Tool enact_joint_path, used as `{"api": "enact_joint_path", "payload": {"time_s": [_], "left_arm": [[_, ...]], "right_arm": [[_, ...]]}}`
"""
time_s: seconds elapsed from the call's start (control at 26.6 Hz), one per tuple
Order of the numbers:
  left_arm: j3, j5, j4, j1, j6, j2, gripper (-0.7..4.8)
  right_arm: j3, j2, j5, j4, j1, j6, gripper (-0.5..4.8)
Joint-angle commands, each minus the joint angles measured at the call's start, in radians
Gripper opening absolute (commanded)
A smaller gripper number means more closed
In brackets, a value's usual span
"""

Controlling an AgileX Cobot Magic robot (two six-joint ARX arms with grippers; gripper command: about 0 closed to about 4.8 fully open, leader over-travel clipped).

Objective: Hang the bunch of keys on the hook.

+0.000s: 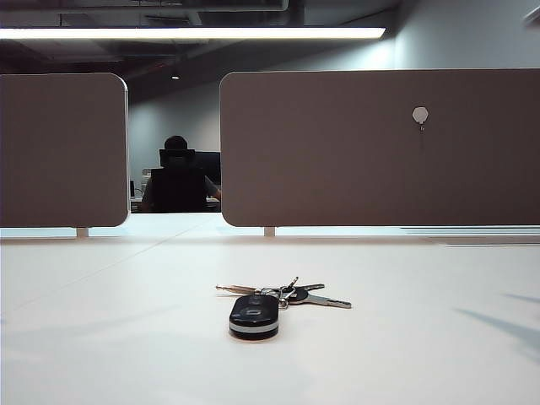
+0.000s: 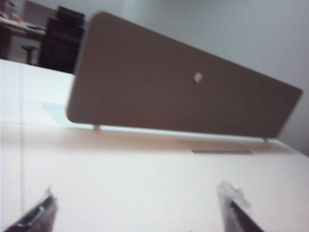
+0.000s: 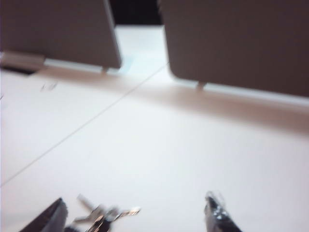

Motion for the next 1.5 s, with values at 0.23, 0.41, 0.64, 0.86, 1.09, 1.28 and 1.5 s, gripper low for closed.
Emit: {"api": "enact_joint_path", "payload": {"time_s": [0.23, 0.41, 0.64, 0.86, 1.09, 1.28, 1.5], "left_arm": [[0.092, -0.046, -0.044, -0.19, 0.193, 0.223, 4.79], [0.163, -0.128, -0.042, -0.311, 0.244, 0.388, 4.79], [0.235, -0.187, -0.043, -0.406, 0.248, 0.541, 4.79], [0.268, -0.199, -0.042, -0.412, 0.298, 0.616, 4.79], [0.268, -0.206, -0.043, -0.411, 0.319, 0.62, 4.79], [0.268, -0.206, -0.043, -0.411, 0.319, 0.62, 4.79], [0.268, -0.206, -0.045, -0.411, 0.319, 0.62, 4.79]], "right_arm": [[0.103, 0.382, 0.08, 0.033, 0.287, -0.188, 3.71], [0.208, 0.587, 0.1, 0.035, 0.356, -0.176, 3.69], [0.306, 0.791, 0.097, 0.012, 0.354, -0.125, 3.69], [0.378, 0.933, 0.108, -0.133, 0.357, -0.174, 3.69], [0.378, 0.996, 0.158, -0.156, 0.357, -0.273, 3.68], [0.378, 1.038, 0.161, -0.127, 0.357, -0.317, 3.68], [0.378, 1.076, 0.162, -0.096, 0.357, -0.386, 3.48]]}}
